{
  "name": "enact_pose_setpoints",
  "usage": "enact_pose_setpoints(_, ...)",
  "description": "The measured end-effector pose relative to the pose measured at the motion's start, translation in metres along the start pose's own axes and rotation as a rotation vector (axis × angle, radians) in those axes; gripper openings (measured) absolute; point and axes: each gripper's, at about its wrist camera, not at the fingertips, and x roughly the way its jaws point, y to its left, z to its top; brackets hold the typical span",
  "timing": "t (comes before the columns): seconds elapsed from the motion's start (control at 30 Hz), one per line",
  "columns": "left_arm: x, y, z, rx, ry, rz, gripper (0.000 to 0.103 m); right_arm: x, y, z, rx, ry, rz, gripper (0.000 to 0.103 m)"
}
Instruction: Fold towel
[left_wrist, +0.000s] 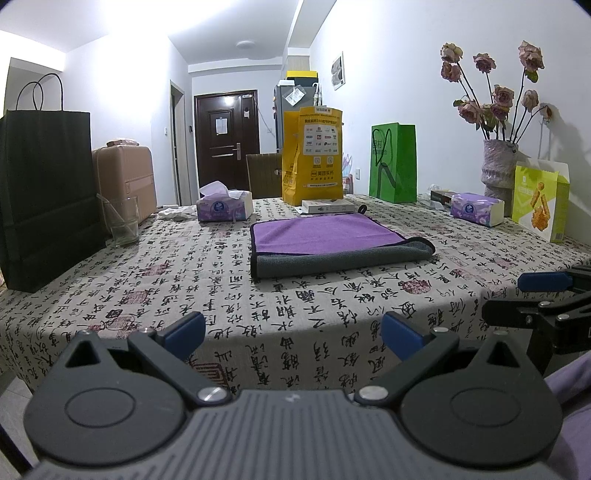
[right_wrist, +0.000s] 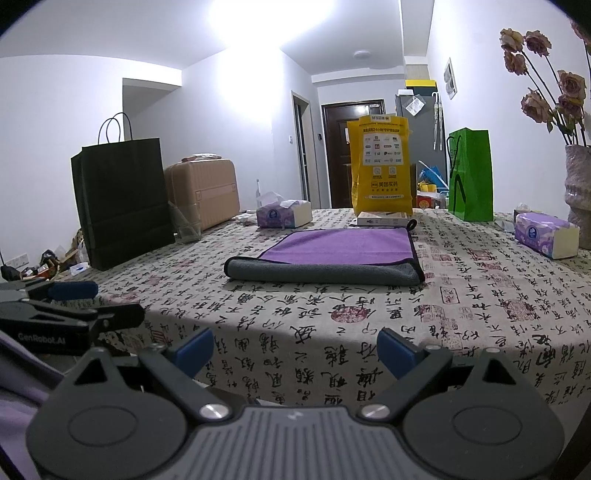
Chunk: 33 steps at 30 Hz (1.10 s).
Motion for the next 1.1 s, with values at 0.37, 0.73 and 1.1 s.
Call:
enact_pose_setpoints(0.37, 0.000, -0.001, 0.000, 0.001, 0.002, 0.000, 0.103, 0.001, -0.001, -0.001, 0.006, 0.005, -0.004, 0.096)
enact_pose_setpoints(0.73, -0.001, -0.004, -0.001, 0.004, 0.004, -0.003, 0.103, 0.001, 0.000, -0.001, 0.006, 0.009, 0.000, 0.096)
enact_pose_setpoints(1.1, 0.015, -0.003, 0.000, -0.012, 0.008, 0.007, 0.103, 0.006, -0.005, 0.003, 0.005, 0.002, -0.023, 0.096)
